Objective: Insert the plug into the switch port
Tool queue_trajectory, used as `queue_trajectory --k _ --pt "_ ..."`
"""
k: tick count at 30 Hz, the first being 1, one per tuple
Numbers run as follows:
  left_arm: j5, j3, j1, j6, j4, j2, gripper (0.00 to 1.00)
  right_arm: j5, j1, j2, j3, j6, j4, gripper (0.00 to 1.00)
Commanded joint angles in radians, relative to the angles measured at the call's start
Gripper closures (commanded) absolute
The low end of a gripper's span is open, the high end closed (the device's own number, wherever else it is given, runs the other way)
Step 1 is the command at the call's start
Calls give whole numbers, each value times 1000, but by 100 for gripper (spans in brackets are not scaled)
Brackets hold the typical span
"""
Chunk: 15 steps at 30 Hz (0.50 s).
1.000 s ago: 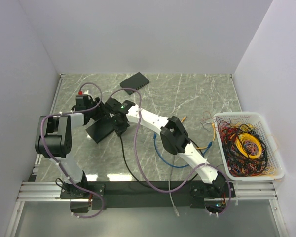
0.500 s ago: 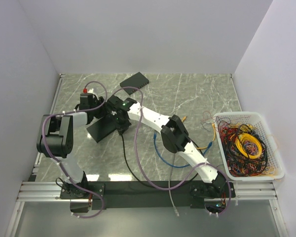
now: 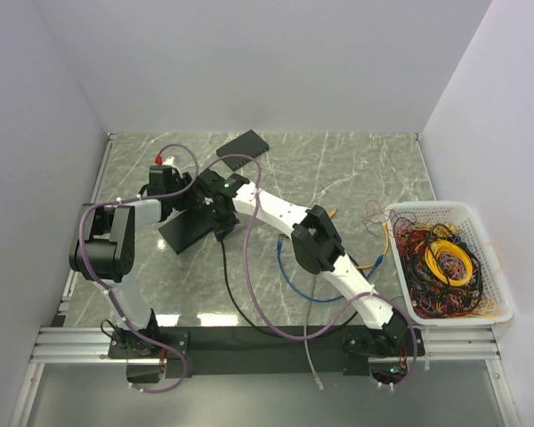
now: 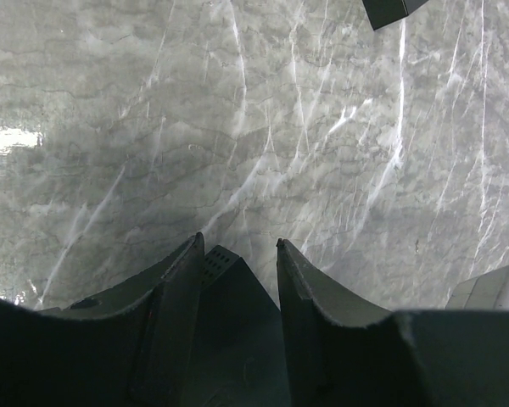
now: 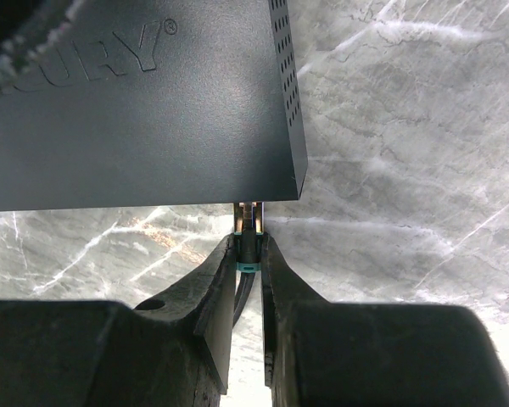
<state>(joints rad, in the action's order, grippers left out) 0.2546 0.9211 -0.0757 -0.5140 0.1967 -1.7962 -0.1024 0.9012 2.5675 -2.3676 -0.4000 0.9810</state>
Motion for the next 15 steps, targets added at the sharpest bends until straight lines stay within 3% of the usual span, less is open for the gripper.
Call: queue_trajectory --k 1,15 --pt "48 21 -32 3 -57 -11 55 -2 -4 2 -44 -10 -94 100" --pt "0 33 -45 0 -82 -17 57 -30 -1 -23 -32 -46 -130 100"
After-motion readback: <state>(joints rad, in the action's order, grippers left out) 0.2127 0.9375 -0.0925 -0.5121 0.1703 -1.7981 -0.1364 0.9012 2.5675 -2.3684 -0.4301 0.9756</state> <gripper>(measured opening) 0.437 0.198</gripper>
